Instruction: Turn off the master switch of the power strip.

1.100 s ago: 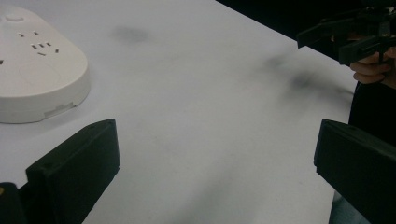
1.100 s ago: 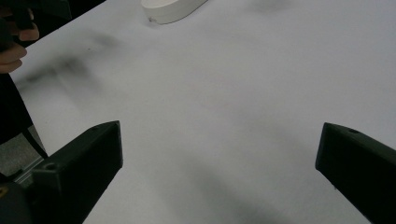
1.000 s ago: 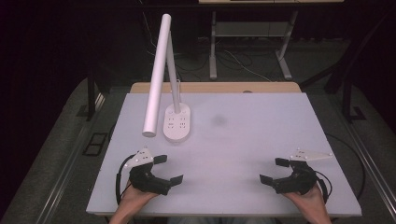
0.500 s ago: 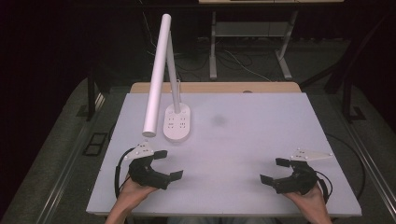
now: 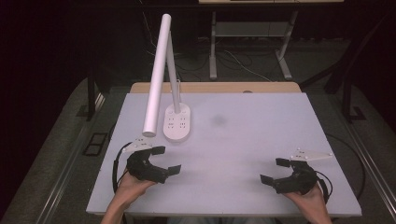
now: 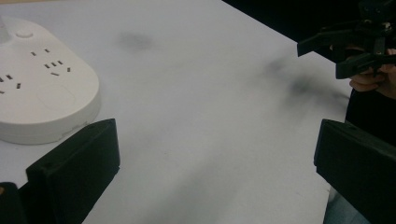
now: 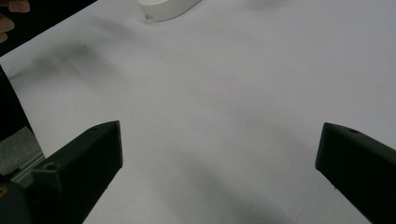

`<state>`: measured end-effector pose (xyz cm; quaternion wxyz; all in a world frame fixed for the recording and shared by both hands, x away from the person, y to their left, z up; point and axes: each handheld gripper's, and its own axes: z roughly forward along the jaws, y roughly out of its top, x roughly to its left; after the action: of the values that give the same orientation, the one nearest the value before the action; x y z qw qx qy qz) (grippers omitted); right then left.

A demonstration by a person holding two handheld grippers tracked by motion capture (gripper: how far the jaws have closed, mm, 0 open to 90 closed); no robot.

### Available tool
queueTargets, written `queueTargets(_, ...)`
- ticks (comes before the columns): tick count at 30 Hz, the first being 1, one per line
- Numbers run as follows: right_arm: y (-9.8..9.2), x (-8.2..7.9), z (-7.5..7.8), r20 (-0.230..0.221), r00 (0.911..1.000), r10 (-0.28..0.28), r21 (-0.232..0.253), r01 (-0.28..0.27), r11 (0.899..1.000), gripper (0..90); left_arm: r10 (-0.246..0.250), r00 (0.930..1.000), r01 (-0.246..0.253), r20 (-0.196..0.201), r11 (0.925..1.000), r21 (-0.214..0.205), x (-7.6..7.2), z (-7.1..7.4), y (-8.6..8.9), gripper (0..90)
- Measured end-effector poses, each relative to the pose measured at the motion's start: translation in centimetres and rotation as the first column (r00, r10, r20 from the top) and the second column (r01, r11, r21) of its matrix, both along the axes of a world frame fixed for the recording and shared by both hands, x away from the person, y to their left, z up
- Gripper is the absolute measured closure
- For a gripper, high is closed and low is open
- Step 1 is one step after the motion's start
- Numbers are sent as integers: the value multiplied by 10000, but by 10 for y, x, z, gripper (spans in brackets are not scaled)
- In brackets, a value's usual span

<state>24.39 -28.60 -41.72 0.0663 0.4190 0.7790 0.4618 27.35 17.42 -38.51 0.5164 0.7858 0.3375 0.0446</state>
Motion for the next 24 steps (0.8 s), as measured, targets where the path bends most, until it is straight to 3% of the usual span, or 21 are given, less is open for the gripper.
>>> queueTargets(14, 0, 0, -1, -17, 10000, -9, -43, 9, 10000, 0, 145, 9996, -142, -248, 9998, 115, 16, 4, 3, 0)
queueTargets(24, 0, 1, -1, 3, 10000, 24, -128, -24, 9999, 0, 275, 9994, -269, -210, 9992, 281, 29, 16, 9, 1)
